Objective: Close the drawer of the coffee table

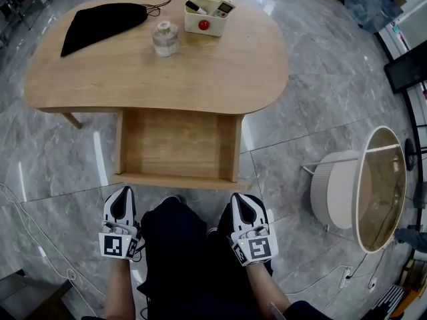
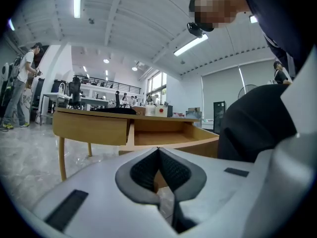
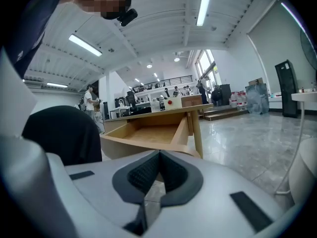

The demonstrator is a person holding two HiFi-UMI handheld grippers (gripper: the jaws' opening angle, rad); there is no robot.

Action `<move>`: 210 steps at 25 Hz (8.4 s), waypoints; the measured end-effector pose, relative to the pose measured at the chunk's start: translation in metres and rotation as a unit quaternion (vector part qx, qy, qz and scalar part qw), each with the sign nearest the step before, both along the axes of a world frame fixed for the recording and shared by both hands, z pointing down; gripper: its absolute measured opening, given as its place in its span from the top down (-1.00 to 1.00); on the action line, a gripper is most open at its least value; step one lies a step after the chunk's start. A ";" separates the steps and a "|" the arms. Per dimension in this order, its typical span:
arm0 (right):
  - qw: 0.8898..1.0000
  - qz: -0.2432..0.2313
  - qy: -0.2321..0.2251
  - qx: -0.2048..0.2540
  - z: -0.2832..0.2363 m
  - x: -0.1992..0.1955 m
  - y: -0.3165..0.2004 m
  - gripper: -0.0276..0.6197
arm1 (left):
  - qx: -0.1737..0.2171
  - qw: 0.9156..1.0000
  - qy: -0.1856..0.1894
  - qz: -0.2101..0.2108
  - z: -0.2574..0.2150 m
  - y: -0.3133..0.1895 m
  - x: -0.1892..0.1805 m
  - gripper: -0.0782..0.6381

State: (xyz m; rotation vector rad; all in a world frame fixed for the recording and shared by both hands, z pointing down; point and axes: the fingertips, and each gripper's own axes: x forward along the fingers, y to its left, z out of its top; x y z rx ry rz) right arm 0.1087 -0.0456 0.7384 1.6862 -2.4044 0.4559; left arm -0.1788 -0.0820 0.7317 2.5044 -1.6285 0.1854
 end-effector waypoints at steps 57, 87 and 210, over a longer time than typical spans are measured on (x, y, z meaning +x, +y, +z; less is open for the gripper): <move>0.997 0.070 0.007 0.042 -0.014 0.015 -0.027 0.83 | 0.030 0.999 0.004 0.013 -0.011 -0.020 -0.004 0.71; 0.996 0.072 -0.008 0.043 -0.019 0.016 -0.053 0.83 | 0.029 1.000 0.009 -0.002 -0.018 -0.048 -0.003 0.71; 0.997 0.048 -0.017 0.057 -0.035 0.025 -0.178 0.83 | 0.014 1.000 0.011 -0.011 -0.028 -0.180 0.009 0.71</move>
